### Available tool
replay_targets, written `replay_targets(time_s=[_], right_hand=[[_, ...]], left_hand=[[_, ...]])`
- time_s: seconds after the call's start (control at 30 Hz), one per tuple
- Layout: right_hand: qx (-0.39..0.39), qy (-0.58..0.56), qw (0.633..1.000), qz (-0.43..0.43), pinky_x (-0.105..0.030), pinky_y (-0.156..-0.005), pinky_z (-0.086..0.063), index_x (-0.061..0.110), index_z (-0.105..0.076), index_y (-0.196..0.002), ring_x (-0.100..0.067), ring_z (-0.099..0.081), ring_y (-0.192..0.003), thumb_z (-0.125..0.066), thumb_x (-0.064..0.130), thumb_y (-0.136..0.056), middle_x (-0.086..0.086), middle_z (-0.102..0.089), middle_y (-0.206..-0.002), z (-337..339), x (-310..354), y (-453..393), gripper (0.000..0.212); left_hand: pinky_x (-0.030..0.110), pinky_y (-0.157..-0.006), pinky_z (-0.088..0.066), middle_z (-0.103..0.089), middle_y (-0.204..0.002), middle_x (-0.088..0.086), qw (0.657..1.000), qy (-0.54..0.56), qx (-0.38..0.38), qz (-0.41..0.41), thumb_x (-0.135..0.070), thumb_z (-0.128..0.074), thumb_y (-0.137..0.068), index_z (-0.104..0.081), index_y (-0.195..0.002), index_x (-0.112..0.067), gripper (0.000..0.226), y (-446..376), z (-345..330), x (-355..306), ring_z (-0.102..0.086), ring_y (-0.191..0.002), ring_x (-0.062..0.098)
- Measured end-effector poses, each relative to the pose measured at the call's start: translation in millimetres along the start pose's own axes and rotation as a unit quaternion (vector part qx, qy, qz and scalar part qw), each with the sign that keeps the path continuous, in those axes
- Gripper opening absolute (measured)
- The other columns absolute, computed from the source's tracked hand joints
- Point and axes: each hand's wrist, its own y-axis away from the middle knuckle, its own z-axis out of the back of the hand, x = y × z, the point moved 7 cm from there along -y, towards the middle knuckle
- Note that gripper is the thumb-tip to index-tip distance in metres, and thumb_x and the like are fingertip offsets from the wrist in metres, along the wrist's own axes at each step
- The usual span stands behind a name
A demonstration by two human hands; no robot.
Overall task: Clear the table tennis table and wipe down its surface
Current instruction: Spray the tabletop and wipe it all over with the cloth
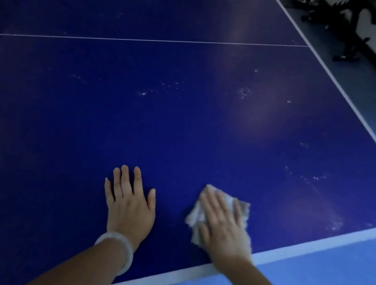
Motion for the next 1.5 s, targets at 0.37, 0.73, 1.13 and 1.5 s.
replay_targets(time_s=[0.37, 0.73, 1.13, 1.5], right_hand=[[-0.026, -0.070, 0.975, -0.210, -0.052, -0.118, -0.017, 0.018, -0.037, -0.151, -0.017, -0.025, -0.148, -0.030, 0.041, -0.095, 0.001, -0.027, -0.160, 0, 17, 28, 0.061], [-0.026, -0.032, 0.982, -0.187, -0.051, -0.117, -0.017, 0.016, -0.041, -0.149, -0.020, -0.028, -0.146, -0.031, 0.040, -0.095, 0.001, -0.031, -0.158, 6, -28, 43, 0.059], [-0.001, -0.034, 0.995, -0.093, -0.051, -0.118, -0.018, 0.022, -0.029, -0.154, -0.014, -0.014, -0.151, -0.031, 0.044, -0.098, 0.005, -0.017, -0.163, 0, -126, 51, 0.060], [-0.031, -0.054, 0.971, -0.231, -0.051, -0.120, -0.015, 0.020, -0.029, -0.154, -0.017, -0.019, -0.150, -0.021, 0.042, -0.092, 0.002, -0.021, -0.162, 16, -208, 49, 0.066]], left_hand=[[0.059, -0.118, -0.014, -0.028, -0.153, 0.027, 1.000, 0.009, 0.012, -0.011, -0.045, -0.033, -0.096, -0.031, -0.149, -0.002, 0.068, 0, 0, 1, -0.020, -0.144, 0.041], [0.044, -0.122, 0.002, -0.008, -0.162, 0.013, 0.987, 0.158, 0.029, -0.032, -0.038, -0.048, -0.098, -0.023, -0.154, -0.014, 0.065, -2, 9, -7, 0.001, -0.150, 0.027], [0.055, -0.120, -0.004, -0.014, -0.159, 0.025, 0.997, 0.008, 0.018, -0.071, -0.055, -0.017, -0.097, -0.015, -0.155, -0.012, 0.072, 25, -23, -179, -0.009, -0.148, 0.039], [0.057, -0.118, -0.016, -0.027, -0.153, 0.028, 0.998, -0.032, -0.002, -0.061, -0.052, -0.018, -0.095, -0.029, -0.152, -0.009, 0.072, 25, -24, -182, -0.020, -0.145, 0.041]])
